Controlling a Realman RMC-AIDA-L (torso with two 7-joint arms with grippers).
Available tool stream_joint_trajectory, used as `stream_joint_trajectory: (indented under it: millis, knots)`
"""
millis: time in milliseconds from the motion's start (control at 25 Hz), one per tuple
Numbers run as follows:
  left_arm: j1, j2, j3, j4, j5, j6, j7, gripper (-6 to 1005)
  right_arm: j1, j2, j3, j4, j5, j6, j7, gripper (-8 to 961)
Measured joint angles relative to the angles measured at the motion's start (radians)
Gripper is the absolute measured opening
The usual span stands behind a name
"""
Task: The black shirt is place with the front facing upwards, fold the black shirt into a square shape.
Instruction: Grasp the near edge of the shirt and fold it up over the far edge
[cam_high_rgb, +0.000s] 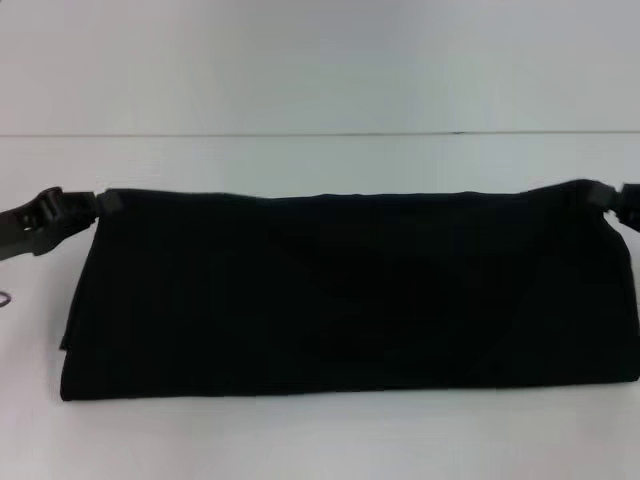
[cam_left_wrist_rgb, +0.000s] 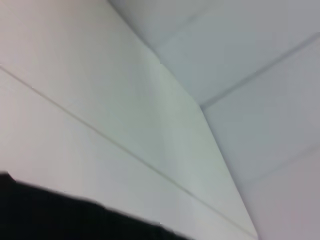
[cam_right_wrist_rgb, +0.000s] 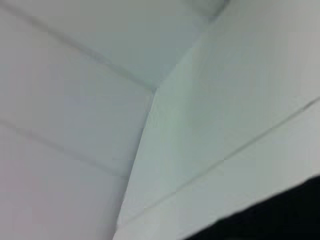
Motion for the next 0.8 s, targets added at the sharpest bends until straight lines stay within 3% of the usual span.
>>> stream_joint_trajectory:
  millis: [40,80,200,320,640,800]
  knots:
    - [0.001,-0.026,-0.001,-0.001,-0.041,-0.060,0.028,30,0.005,0.017,0.000,0.000,0.014,0.039,-0.016,30]
    - [0.001,-0.026,-0.001,-0.001,-0.041,-0.060,0.028,30,0.010,0.036,0.000,0.001,0.027,0.080,-0.034,30]
    - [0.000,-0.060,0.003,-0.001,-0.089,-0.145,0.070,30,0.027,0.083,-0.002,0.003,0.065,0.208,-0.094,30]
    - [-0.010,-0.081,0.007,-0.004,-0.103,-0.218,0.105,30,0.049,0.112,-0.003,0.017,0.093,0.303,-0.153,30]
    - [-0.028,-0.114,0.009,-0.008,-0.154,-0.319,0.170,30,0.093,0.129,-0.003,0.087,0.179,0.456,-0.261,25]
    - [-0.038,-0.128,0.016,-0.008,-0.158,-0.375,0.196,31,0.106,0.157,-0.002,0.094,0.201,0.512,-0.330,24]
